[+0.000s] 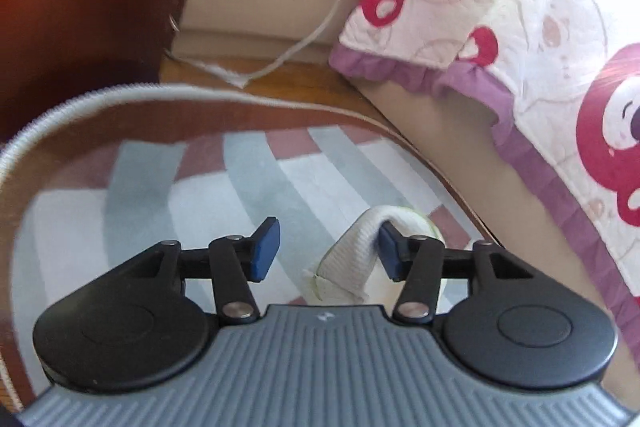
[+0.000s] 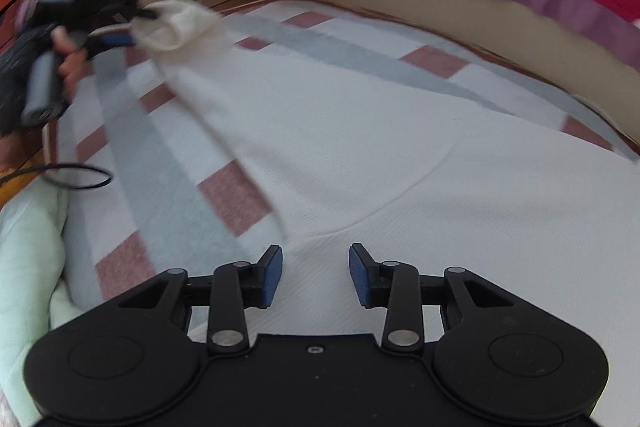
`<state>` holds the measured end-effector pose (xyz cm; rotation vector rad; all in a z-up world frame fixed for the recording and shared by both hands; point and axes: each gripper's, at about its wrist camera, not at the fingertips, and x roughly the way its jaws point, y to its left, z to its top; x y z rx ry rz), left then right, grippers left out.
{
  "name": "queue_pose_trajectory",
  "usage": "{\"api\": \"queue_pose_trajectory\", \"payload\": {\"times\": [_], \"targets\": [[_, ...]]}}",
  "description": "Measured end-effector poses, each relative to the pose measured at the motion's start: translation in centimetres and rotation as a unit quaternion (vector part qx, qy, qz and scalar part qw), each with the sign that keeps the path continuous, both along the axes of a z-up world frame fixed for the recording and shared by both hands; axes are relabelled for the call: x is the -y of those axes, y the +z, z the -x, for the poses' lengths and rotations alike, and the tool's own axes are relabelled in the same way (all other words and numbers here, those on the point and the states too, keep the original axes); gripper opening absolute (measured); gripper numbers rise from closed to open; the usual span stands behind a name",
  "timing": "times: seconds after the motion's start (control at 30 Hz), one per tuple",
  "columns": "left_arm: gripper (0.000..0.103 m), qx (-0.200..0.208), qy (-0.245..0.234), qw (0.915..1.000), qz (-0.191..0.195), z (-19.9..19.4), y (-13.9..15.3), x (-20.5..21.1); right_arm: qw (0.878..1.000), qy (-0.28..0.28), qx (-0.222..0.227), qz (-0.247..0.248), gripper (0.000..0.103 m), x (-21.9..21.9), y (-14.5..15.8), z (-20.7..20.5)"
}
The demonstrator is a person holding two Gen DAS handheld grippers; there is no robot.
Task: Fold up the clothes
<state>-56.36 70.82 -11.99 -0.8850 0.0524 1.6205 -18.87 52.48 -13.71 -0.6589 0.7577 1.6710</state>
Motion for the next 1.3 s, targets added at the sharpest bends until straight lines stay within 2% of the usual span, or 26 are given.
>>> {"api": "queue_pose_trajectory", "payload": {"times": [0.03,0.1,0.23,0.33,0.4,0.47,0.6,0.67,0.73,0.77,0.8,0.83,0.87,0.9,1.03,1.07,1.1,1.2,1.23,1.27,1.3], "targets": [[0.054,0.002,0.005,1.0000,0.002,0.2,0.1,0.1,1.000,-0.008,0.002,-0.001,0.042,0.0,0.0,-0.3],[0.054,0.034,0.004,0.9992,0.019,1.0,-0.3,0.0,1.000,-0.023,0.007,-0.001,0.042,0.0,0.0,-1.0],[0.050,0.058,-0.044,0.9958,0.057,1.4,-1.5,-0.5,0.999,-0.033,0.010,0.004,0.042,0.0,-0.1,-2.0],[0.055,0.075,-0.080,0.9904,0.085,1.8,-2.4,-0.9,0.999,-0.038,0.006,0.005,0.042,0.2,-0.3,-2.5],[0.065,-0.011,-0.135,0.9856,0.101,-0.6,-2.4,-0.8,0.999,-0.039,0.003,0.006,0.042,0.4,-0.4,-2.7],[0.068,-0.081,-0.174,0.9753,0.109,-3.0,-2.8,0.0,0.999,-0.038,0.004,0.003,0.042,0.6,-0.7,-2.8],[0.074,-0.164,-0.225,0.9513,0.132,-5.6,-4.0,0.0,0.999,-0.038,0.008,-0.001,0.042,0.9,-1.2,-2.6],[0.080,-0.213,-0.217,0.9448,0.122,-6.5,-4.7,-0.7,0.999,-0.037,0.007,-0.003,0.042,1.1,-1.4,-2.5],[0.081,-0.235,-0.186,0.9475,0.112,-6.6,-5.6,-1.9,1.000,-0.027,0.009,-0.005,0.042,1.3,-1.4,-2.3],[0.073,-0.235,-0.173,0.9510,0.103,-6.3,-5.8,-2.6,1.000,-0.022,0.010,-0.005,0.042,1.5,-1.4,-2.3],[0.057,-0.238,-0.174,0.9512,0.093,-6.0,-5.9,-3.1,1.000,-0.018,0.012,-0.005,0.042,1.7,-1.4,-2.3],[0.012,-0.243,-0.183,0.9492,0.082,-5.6,-5.8,-3.6,1.000,-0.014,0.013,-0.004,0.042,1.9,-1.4,-2.3],[0.007,-0.253,-0.191,0.9452,0.079,-5.1,-5.4,-4.1,1.000,-0.009,0.015,-0.003,0.042,2.1,-1.4,-2.2],[0.006,-0.256,-0.194,0.9439,0.076,-4.4,-4.8,-4.5,1.000,-0.005,0.016,-0.003,0.042,2.2,-1.4,-2.2],[0.007,-0.244,-0.168,0.9543,0.037,-1.9,-1.8,-5.7,1.000,0.004,0.008,0.007,0.042,3.0,-1.3,-2.7],[0.011,-0.240,-0.164,0.9562,0.033,-1.4,-1.3,-6.0,1.000,0.005,0.007,0.006,0.042,3.2,-1.4,-2.7],[0.011,-0.220,-0.157,0.9619,0.042,-0.8,-1.3,-6.6,1.000,0.005,0.007,0.004,0.043,3.3,-1.5,-2.8],[0.017,-0.122,-0.127,0.9800,0.092,1.5,-2.2,-8.1,1.000,0.002,0.003,0.005,0.045,3.4,-1.5,-2.7],[0.025,-0.104,-0.115,0.9823,0.104,2.1,-2.4,-8.4,1.000,0.002,0.003,0.006,0.045,3.4,-1.5,-2.7],[0.040,-0.105,-0.100,0.9836,0.107,2.7,-2.3,-8.4,1.000,0.004,0.005,0.006,0.045,3.4,-1.5,-2.6],[0.048,-0.114,-0.083,0.9843,0.107,3.3,-2.0,-8.4,1.000,0.006,0.007,0.007,0.045,3.3,-1.5,-2.5]]}}
